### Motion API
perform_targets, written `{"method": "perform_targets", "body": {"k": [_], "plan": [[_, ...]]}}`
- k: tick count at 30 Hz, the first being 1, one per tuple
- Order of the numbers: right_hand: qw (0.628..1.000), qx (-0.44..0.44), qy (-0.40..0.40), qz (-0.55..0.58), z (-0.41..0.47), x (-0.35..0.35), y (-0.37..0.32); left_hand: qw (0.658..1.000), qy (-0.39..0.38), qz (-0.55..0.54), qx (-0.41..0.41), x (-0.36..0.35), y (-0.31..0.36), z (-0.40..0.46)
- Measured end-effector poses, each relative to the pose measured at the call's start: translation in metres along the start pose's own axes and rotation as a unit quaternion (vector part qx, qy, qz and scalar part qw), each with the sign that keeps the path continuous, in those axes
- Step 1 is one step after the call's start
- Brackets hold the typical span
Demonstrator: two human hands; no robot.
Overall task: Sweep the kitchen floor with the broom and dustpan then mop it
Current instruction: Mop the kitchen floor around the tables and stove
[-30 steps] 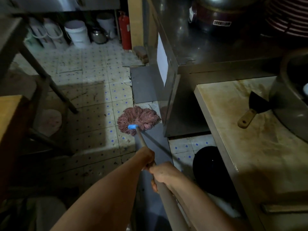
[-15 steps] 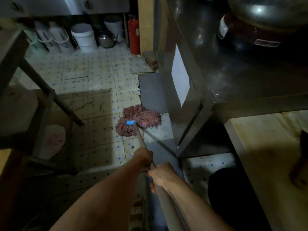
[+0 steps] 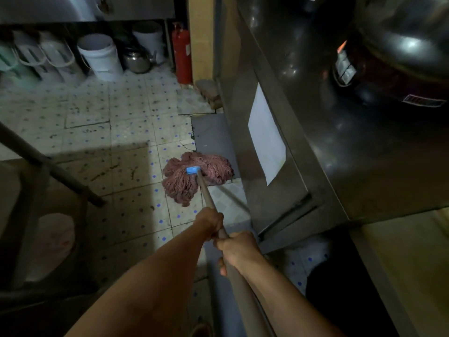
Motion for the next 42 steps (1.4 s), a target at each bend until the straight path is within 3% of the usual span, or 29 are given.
{"method": "perform_targets", "body": {"k": [13, 24, 29, 42], "plan": [[0.998, -0.036, -0.011, 0.059, -0.008, 0.055, -0.011, 0.999, -0.020, 0.044, 0.011, -0.033, 0.044, -0.002], [0.997, -0.046, -0.001, 0.055, 0.016, 0.090, -0.009, 0.999, -0.028, 0.014, 0.040, -0.067, 0.060, 0.022], [0.998, -0.030, 0.018, 0.044, 0.052, 0.071, -0.046, 0.999, -0.003, 0.037, 0.020, -0.045, 0.070, 0.064], [0.989, -0.086, -0.008, 0.117, 0.131, 0.052, -0.201, 0.998, -0.028, 0.048, -0.022, 0.037, 0.137, 0.214]]}}
Point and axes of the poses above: each hand's wrist, its own z-axis towards the middle knuckle, its own x-axis out of the back of the hand, y = z × x, the point moved 2 cm from there along z, towards the middle knuckle, and after that the axes turned 8 degrees about -x, right-handed, at the moved point
